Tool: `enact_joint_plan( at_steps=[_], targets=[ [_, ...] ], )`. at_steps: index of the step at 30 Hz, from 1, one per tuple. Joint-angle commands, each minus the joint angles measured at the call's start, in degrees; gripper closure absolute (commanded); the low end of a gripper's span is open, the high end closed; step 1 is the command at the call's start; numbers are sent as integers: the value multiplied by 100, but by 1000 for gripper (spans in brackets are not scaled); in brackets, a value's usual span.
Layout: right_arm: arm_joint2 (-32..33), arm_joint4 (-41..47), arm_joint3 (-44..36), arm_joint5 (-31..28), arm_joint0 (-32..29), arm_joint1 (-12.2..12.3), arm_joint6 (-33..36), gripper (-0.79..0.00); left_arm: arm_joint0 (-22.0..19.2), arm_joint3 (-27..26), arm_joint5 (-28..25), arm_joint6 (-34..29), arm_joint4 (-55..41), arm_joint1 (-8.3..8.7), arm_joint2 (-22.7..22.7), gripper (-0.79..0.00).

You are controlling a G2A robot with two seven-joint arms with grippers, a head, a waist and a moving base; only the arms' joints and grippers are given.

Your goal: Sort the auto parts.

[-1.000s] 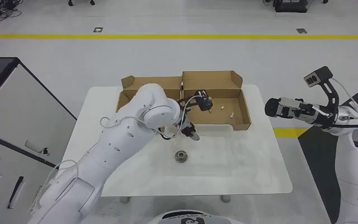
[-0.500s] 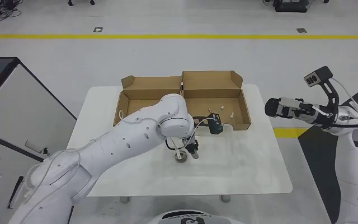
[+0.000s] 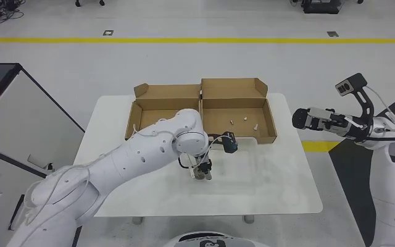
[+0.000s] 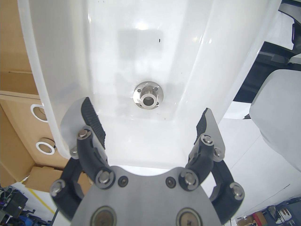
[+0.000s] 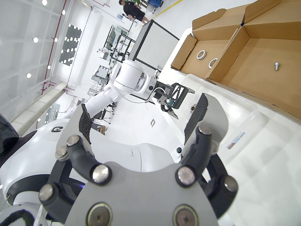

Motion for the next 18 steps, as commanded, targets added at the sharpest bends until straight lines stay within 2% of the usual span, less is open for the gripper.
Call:
enact_joint_plan(
  at_steps=[1,10,18],
  targets=[
    [0,0,0,0,0,0,0,-785,1,-1,0,-1,-2,0,-2,-785],
    [0,0,0,0,0,0,0,-785,154,313,-80,181,221,-5,81,-785],
    [0,0,0,0,0,0,0,-785,124,616,-104,98,250,-111,328,-785]
  ],
)
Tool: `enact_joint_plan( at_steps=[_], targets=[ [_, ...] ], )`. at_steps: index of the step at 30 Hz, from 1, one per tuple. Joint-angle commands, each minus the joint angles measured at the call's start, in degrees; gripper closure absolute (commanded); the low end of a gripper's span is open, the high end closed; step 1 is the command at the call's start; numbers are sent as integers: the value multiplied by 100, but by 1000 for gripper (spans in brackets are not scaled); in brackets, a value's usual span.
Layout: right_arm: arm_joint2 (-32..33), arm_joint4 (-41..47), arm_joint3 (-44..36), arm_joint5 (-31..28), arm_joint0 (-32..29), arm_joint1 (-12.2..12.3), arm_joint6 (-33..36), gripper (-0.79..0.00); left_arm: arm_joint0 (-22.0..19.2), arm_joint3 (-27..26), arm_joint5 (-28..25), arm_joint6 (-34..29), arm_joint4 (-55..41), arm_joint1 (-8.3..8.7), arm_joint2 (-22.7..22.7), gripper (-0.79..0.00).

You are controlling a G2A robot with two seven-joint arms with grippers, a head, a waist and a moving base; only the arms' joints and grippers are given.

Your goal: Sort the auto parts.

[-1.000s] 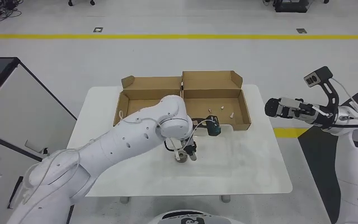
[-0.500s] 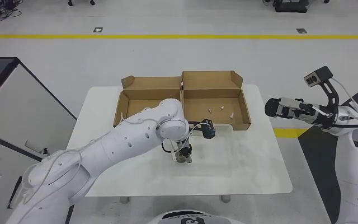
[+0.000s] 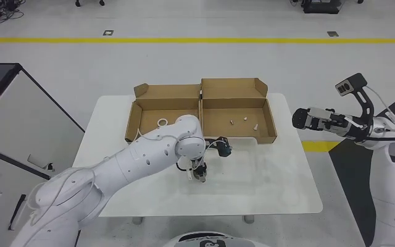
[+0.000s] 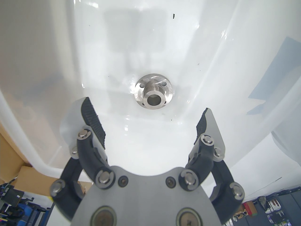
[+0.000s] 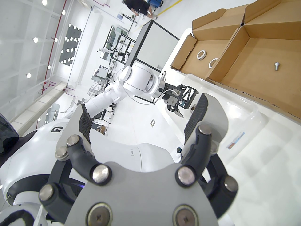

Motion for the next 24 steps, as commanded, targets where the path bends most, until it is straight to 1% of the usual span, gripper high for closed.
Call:
enact_joint_plan(
  at_steps=[1,4,6,8,9,11,13,14,17,20,22,24],
  targets=[
    [0,0,0,0,0,0,0,-785,-17,52,-21,21,-26,-17,45,-785],
    [0,0,0,0,0,0,0,-785,-34,101,-43,43,-76,-38,123,-785],
    [0,0,0,0,0,0,0,-785,-54,134,-47,48,-90,-51,170,-770],
    [0,0,0,0,0,0,0,-785,-75,165,-44,44,-106,-65,221,-665],
    [0,0,0,0,0,0,0,-785,-89,183,-37,37,-111,-71,245,-634],
    [0,0,0,0,0,0,0,-785,-117,208,-29,30,-126,-84,295,-662],
    [0,0,0,0,0,0,0,-785,-149,231,-19,20,-142,-96,348,-659],
    [0,0,0,0,0,0,0,-785,-160,249,-16,17,-157,-101,369,-656],
    [0,0,0,0,0,0,0,-785,-192,284,-13,14,-188,-116,431,-606],
    [0,0,0,0,0,0,0,-785,-217,312,-24,25,-217,-130,476,-603],
    [0,0,0,0,0,0,0,-785,-228,333,-32,32,-243,-138,497,-551],
    [0,0,0,0,0,0,0,-785,-234,355,-46,47,-247,-148,512,-449]
  ],
)
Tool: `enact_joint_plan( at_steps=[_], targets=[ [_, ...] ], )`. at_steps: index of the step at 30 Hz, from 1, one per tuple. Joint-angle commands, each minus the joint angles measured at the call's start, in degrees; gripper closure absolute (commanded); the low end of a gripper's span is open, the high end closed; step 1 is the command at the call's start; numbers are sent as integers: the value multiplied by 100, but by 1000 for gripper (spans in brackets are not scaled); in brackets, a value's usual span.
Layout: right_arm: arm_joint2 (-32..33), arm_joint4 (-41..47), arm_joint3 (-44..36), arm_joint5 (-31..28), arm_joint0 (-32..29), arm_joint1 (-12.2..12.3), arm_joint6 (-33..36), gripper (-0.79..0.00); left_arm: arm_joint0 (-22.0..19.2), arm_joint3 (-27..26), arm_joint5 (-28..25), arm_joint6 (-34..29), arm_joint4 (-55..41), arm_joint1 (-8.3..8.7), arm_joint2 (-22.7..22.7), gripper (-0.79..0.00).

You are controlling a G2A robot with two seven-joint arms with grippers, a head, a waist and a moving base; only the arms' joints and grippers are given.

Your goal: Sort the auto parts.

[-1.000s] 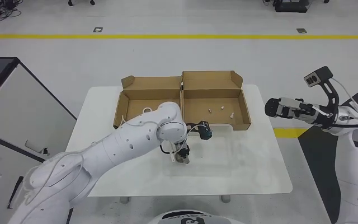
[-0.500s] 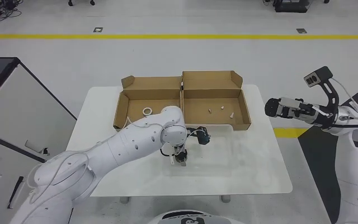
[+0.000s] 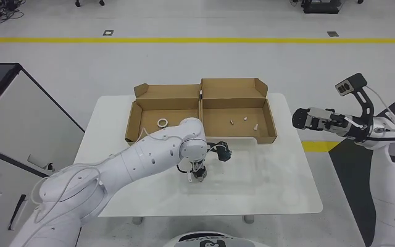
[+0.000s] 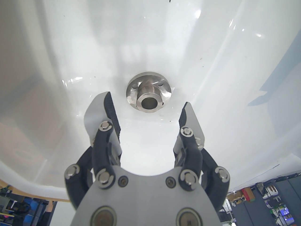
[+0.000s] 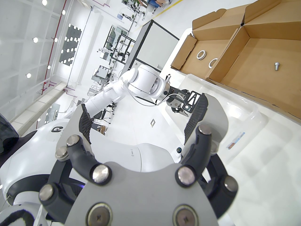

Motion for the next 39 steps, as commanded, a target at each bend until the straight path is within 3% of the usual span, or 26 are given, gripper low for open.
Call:
enact_joint_plan(
  at_steps=[1,3,12,16,20,21,35,36,37,38,39],
  targets=[
    [0,0,0,0,0,0,0,-785,-2,24,-11,11,-2,-10,9,-453],
    [0,0,0,0,0,0,0,-785,3,53,-14,14,12,-23,24,-391],
    [0,0,0,0,0,0,0,-785,1,141,-6,6,47,-79,61,-363],
    [0,0,0,0,0,0,0,-785,7,186,-6,6,82,-97,69,-286],
    [0,0,0,0,0,0,0,-785,12,229,3,6,146,-132,73,-105],
    [0,0,0,0,0,0,0,-785,12,234,6,13,161,-142,71,0],
    [0,0,0,0,0,0,0,-785,30,347,-54,204,340,-304,41,0],
    [0,0,0,0,0,0,0,-785,31,368,-64,201,336,-317,41,-95],
    [0,0,0,0,0,0,0,-785,33,388,-69,205,326,-330,36,-135],
    [0,0,0,0,0,0,0,-785,33,403,-78,212,330,-341,33,-274],
    [0,0,0,0,0,0,0,-785,37,422,-79,221,323,-351,26,-314]
  ],
)
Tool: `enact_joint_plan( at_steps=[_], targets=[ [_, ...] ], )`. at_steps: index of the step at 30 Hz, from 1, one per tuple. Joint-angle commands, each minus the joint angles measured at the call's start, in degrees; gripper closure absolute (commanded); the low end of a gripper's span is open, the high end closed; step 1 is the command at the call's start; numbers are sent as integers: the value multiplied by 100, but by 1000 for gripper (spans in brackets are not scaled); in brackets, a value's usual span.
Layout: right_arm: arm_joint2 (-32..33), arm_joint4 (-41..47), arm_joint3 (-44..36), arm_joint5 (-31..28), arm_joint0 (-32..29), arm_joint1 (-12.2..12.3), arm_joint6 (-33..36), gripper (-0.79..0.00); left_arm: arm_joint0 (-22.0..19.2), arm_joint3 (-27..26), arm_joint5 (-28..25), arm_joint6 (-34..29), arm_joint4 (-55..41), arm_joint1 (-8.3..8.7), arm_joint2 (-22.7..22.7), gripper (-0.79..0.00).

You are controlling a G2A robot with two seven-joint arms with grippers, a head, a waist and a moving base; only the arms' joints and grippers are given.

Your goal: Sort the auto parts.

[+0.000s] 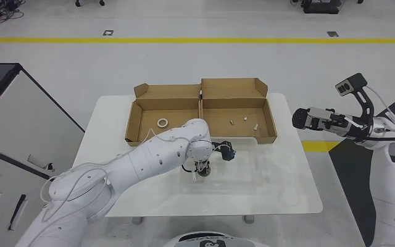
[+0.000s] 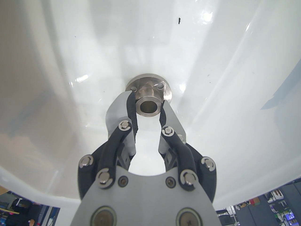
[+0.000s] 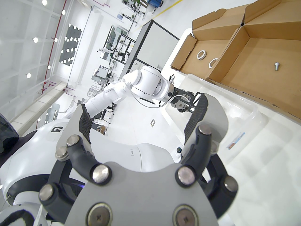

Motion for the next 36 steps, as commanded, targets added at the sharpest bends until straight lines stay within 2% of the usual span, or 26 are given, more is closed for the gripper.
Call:
enact_joint_plan(
  at_steps=[1,3,5,27,29,32,33,36],
  targets=[
    [0,0,0,0,0,0,0,-785,5,35,-2,20,-13,-16,-17,-369],
    [0,0,0,0,0,0,0,-785,7,51,0,26,-4,-24,-36,-409],
    [0,0,0,0,0,0,0,-785,15,41,1,43,3,-25,-62,-413],
    [0,0,0,0,0,0,0,-785,168,13,-129,28,117,-21,-196,-299],
    [0,0,0,0,0,0,0,-785,178,25,-122,34,124,-26,-206,-240],
    [0,0,0,0,0,0,0,-785,196,66,-122,42,162,-39,-205,-25],
    [0,0,0,0,0,0,0,-785,201,77,-115,37,182,-46,-199,0],
    [0,0,0,0,0,0,0,-785,209,120,-113,37,208,-69,-194,0]
  ],
)
